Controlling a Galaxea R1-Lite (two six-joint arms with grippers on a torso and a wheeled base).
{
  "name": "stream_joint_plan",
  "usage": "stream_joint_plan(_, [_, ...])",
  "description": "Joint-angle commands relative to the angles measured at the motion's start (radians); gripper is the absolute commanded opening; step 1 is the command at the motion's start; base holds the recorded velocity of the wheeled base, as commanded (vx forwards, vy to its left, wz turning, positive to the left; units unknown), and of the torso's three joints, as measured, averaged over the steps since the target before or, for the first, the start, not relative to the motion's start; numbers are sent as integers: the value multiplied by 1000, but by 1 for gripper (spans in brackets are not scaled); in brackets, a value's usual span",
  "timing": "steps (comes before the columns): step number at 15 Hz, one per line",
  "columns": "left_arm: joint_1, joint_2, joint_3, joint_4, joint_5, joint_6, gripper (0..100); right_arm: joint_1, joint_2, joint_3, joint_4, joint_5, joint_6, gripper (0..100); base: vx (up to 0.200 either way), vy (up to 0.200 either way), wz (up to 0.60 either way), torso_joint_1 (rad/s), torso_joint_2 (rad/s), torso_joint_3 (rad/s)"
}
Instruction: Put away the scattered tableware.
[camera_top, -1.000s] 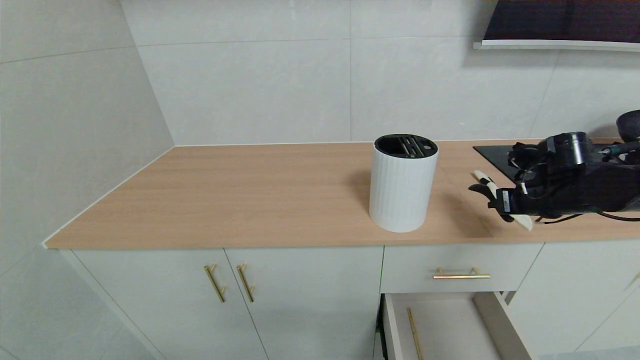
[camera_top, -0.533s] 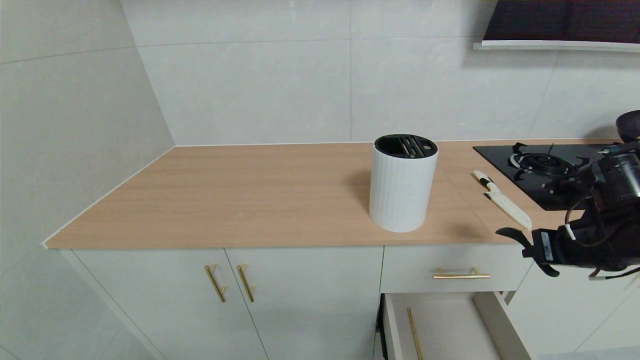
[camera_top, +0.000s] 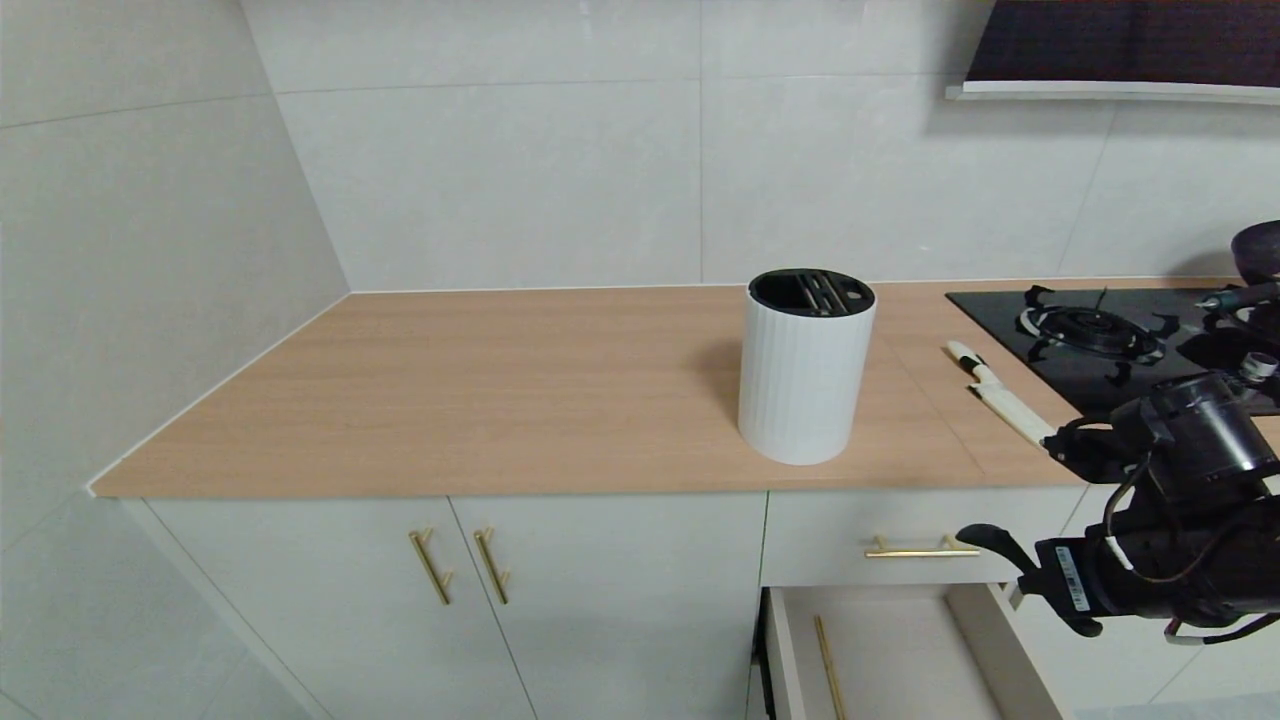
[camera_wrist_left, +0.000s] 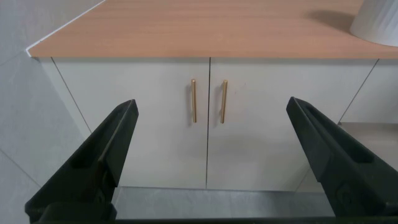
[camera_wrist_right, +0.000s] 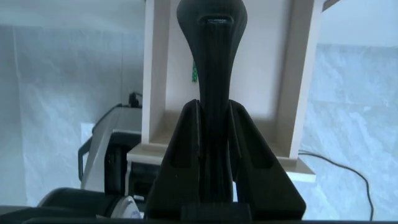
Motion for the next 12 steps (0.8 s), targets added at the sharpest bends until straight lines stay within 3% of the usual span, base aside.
stream_joint_plan(1, [0,0,0,0,1,0,100,2,27,6,2,1,-2,0,0,0,0,-66,115,80])
stream_joint_plan(12, [0,0,0,0,1,0,100,4,86,9,-7,1,-2,0,0,0,0,-184,470,286])
